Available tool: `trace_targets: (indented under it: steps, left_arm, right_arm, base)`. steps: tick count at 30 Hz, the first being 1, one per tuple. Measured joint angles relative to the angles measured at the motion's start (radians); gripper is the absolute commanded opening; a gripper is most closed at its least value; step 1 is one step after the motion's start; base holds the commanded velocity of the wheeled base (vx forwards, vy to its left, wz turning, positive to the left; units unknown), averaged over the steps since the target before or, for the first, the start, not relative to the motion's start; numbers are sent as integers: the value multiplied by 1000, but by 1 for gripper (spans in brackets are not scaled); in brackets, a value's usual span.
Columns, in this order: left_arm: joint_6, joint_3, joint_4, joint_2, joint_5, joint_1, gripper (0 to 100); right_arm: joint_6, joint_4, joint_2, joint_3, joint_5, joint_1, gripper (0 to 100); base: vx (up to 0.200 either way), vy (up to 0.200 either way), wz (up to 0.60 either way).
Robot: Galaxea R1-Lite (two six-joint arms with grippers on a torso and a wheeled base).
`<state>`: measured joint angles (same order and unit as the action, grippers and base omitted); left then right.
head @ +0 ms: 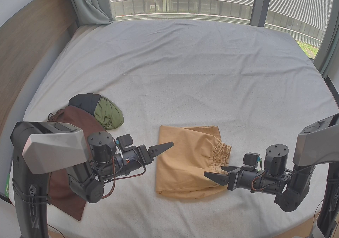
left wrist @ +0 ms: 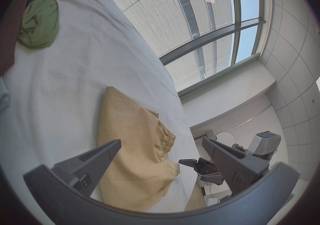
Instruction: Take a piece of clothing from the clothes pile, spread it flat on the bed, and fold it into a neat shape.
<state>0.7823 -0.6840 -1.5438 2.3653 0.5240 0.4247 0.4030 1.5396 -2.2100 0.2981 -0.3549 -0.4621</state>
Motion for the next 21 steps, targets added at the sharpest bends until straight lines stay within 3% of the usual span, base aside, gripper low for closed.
trace_targets:
  steps: [21]
  left_arm:
    - [-134,161,-1,-144,35,-118,100]
  right_arm:
    - [41,1,-42,27,-1,-38,100]
  base:
    - [0,0,0]
